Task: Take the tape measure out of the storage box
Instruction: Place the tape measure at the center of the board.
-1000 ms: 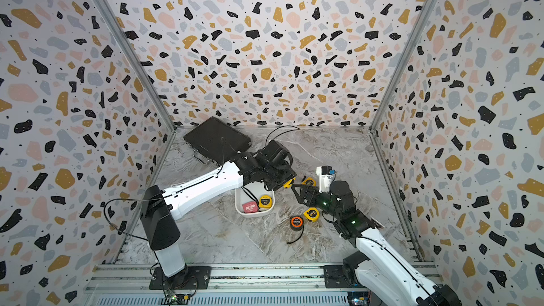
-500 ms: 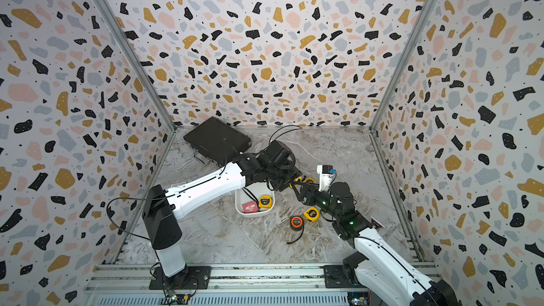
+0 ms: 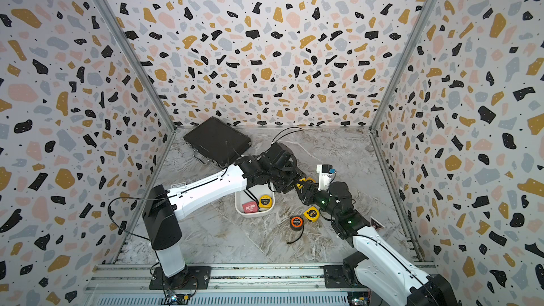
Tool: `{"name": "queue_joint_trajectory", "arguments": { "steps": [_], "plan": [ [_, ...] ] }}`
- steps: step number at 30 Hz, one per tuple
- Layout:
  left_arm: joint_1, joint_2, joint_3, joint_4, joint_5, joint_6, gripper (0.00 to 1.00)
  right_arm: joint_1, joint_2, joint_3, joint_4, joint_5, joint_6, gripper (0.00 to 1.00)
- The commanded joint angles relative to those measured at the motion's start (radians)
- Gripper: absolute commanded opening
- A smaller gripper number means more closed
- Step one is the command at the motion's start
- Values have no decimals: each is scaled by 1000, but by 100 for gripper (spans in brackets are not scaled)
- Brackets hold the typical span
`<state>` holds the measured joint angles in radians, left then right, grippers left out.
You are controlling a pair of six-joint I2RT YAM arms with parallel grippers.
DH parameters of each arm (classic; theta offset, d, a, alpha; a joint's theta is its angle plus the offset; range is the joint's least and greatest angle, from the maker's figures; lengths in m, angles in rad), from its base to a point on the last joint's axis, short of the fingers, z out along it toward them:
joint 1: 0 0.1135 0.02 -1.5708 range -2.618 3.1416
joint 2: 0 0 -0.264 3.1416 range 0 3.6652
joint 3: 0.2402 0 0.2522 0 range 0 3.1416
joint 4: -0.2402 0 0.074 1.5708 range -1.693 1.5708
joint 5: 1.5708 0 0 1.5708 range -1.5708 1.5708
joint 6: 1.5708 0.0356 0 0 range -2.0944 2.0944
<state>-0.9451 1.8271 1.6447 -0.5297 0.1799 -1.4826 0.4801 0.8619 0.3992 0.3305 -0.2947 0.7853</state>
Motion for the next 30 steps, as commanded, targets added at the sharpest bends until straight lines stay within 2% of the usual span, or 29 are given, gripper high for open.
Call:
{"name": "queue_joint_trajectory", "arguments": {
  "steps": [1, 9, 11, 14, 17, 19, 23, 30],
  "plan": [
    [-10, -45, -8, 48, 13, -7, 0, 5, -17, -1, 15, 20, -3, 50],
    [-12, -40, -15, 64, 18, -8, 0, 5, -32, -2, -10, 17, -1, 23],
    [-12, -42, -19, 72, 14, -4, 18, 3, -33, -2, -20, 18, 4, 18],
    [-10, -47, -17, 65, 0, 21, 58, 4, -12, -1, -14, 2, 18, 16],
    [-4, -59, 1, -1, -26, 71, 86, 4, 37, -2, 25, -28, 48, 14],
    [3, -78, 4, -52, -57, 104, 99, 3, 74, -2, 57, -53, 63, 14],
    [16, -148, -48, -112, -117, 150, 100, -3, 159, 9, 105, -96, 98, 14],
    [45, -259, -136, -203, -218, 207, 100, -26, 392, 53, 200, -203, 182, 15]
  ]
}}
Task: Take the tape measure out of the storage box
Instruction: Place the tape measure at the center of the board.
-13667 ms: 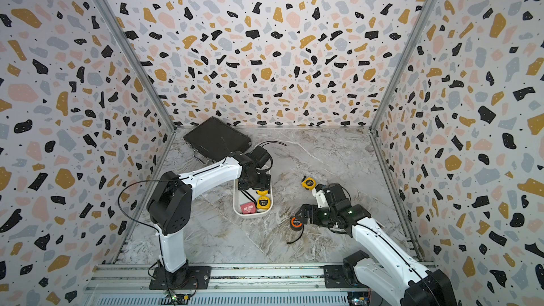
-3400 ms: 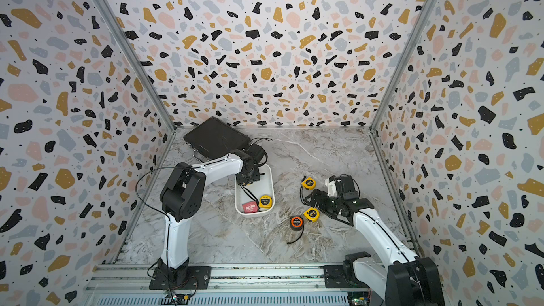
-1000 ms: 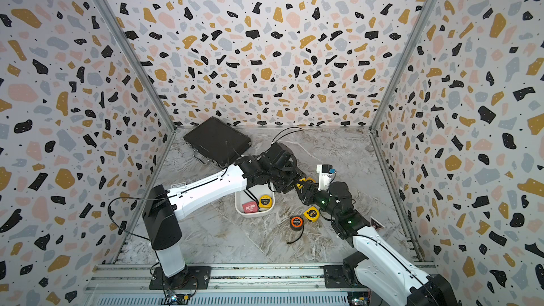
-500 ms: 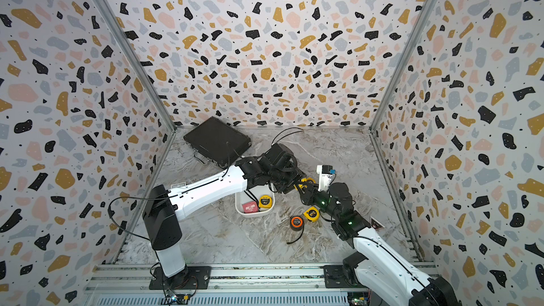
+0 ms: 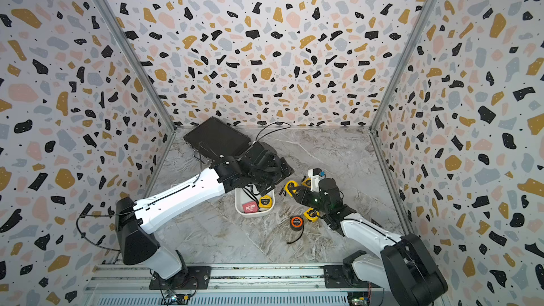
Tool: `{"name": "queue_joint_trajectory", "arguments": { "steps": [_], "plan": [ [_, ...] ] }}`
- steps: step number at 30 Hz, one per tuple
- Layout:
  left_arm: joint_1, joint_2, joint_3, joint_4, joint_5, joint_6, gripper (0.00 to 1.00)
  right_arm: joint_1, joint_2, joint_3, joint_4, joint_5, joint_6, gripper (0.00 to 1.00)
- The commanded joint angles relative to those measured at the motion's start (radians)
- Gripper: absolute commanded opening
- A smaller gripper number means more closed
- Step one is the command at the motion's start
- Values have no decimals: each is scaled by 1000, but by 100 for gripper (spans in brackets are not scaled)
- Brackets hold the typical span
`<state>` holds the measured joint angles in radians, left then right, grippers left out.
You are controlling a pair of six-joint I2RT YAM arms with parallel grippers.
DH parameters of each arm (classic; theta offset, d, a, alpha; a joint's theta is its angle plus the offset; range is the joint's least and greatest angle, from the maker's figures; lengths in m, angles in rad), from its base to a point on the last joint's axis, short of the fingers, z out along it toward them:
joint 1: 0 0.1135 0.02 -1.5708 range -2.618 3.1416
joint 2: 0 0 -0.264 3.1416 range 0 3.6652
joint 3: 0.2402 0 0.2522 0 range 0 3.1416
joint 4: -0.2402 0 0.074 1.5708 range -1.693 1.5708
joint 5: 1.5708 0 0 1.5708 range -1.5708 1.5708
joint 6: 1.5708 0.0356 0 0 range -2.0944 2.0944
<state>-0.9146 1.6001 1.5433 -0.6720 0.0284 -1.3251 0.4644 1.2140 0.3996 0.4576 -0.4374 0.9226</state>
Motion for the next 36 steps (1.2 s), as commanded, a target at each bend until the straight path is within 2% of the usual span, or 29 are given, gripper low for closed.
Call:
{"name": "queue_joint_trajectory", "arguments": {
  "steps": [1, 10, 14, 23, 36],
  "plan": [
    [21, -47, -54, -63, -75, 52, 100, -14, 64, 69, 47, -66, 45, 15],
    [66, -139, -165, -83, -117, 66, 100, -46, 221, 225, -183, -144, 6, 17],
    [70, -152, -196, -84, -123, 64, 100, -53, 290, 255, -214, -179, 4, 17],
    [78, -151, -235, -78, -131, 64, 100, -54, 351, 316, -342, -183, -60, 18],
    [89, -111, -237, -70, -111, 80, 100, -53, 383, 354, -478, -179, -118, 35]
  ]
}}
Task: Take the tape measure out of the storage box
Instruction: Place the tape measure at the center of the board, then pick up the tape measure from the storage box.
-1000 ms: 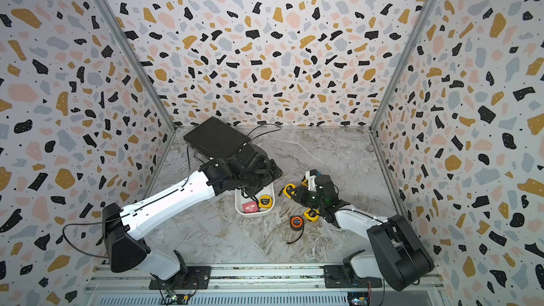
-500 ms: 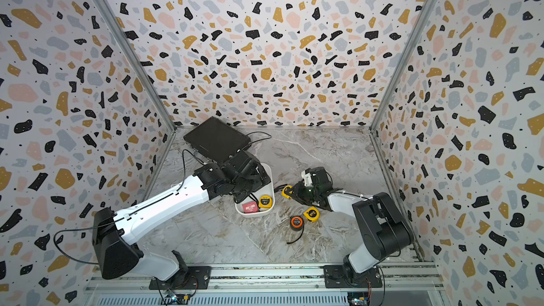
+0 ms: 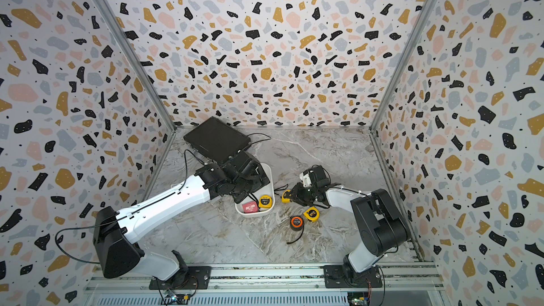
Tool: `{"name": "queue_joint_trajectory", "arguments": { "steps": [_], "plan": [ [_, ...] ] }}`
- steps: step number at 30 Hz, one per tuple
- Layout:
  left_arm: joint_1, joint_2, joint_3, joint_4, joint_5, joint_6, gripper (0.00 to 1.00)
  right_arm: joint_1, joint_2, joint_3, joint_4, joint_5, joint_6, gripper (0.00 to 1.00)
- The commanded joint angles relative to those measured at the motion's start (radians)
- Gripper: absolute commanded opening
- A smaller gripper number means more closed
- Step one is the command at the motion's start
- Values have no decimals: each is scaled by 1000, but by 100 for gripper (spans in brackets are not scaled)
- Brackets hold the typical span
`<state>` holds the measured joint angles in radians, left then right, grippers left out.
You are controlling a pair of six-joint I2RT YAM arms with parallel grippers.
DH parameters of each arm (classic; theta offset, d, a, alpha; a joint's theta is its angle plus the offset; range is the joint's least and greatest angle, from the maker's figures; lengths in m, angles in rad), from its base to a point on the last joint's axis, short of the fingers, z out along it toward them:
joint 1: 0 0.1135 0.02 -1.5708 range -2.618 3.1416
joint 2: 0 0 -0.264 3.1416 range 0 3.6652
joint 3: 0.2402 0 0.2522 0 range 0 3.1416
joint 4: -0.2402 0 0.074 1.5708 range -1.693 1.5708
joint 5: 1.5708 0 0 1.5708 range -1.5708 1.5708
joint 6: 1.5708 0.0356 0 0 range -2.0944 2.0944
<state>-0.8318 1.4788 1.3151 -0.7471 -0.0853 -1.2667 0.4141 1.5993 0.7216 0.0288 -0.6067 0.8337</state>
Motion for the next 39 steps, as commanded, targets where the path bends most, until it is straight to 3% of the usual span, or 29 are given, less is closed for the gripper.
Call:
{"name": "queue_joint_trajectory", "arguments": {
  "steps": [1, 9, 21, 28, 39],
  "plan": [
    [6, 12, -11, 6, 3, 25, 100, -3, -4, 34, -58, -8, -32, 38],
    [11, 35, 2, -13, 9, 58, 100, -3, -59, 42, -184, 29, -77, 59],
    [13, 215, 126, -133, 7, 274, 98, -10, -171, 62, -324, 92, -137, 78],
    [22, 306, 122, -106, 48, 330, 87, -35, -259, 57, -398, 95, -151, 82],
    [28, 388, 93, -35, 116, 358, 83, -66, -329, 27, -440, 84, -163, 84]
  ]
}}
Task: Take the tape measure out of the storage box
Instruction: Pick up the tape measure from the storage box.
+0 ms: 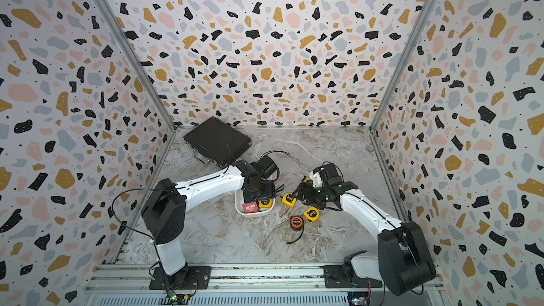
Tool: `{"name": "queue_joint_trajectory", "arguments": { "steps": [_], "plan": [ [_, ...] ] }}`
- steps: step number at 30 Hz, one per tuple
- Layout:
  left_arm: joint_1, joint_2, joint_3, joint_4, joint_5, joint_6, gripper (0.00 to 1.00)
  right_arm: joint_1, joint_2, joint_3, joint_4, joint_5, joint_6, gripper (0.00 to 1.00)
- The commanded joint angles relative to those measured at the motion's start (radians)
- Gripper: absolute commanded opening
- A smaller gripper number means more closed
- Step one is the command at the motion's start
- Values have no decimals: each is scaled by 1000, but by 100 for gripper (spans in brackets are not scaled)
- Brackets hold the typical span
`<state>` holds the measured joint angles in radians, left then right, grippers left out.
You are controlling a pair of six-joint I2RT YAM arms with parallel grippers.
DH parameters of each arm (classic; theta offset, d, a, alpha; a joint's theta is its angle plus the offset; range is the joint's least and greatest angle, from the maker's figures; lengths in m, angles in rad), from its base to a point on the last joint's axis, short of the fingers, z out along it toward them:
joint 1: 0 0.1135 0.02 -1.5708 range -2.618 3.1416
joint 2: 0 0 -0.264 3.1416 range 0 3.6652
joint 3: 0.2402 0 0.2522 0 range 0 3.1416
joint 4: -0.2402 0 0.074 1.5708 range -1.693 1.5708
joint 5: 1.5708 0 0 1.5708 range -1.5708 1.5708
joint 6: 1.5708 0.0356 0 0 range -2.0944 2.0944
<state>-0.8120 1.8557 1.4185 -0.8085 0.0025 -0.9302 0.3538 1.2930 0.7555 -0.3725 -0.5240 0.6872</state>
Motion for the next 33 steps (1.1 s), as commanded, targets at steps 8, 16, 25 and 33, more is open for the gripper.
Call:
{"name": "queue_joint_trajectory", "arguments": {
  "steps": [8, 16, 25, 33],
  "plan": [
    [15, 48, -13, 31, 40, 27, 79, -13, -27, -6, -36, -4, -18, 84],
    [16, -6, -27, 38, 15, 11, 75, -15, -33, -5, -32, -2, -15, 85],
    [19, -54, -8, -5, -10, 13, 74, -16, -28, 6, -28, -5, -13, 85],
    [23, -5, -16, 10, 42, 28, 73, -17, -21, 7, -26, -7, -15, 85]
  ]
}}
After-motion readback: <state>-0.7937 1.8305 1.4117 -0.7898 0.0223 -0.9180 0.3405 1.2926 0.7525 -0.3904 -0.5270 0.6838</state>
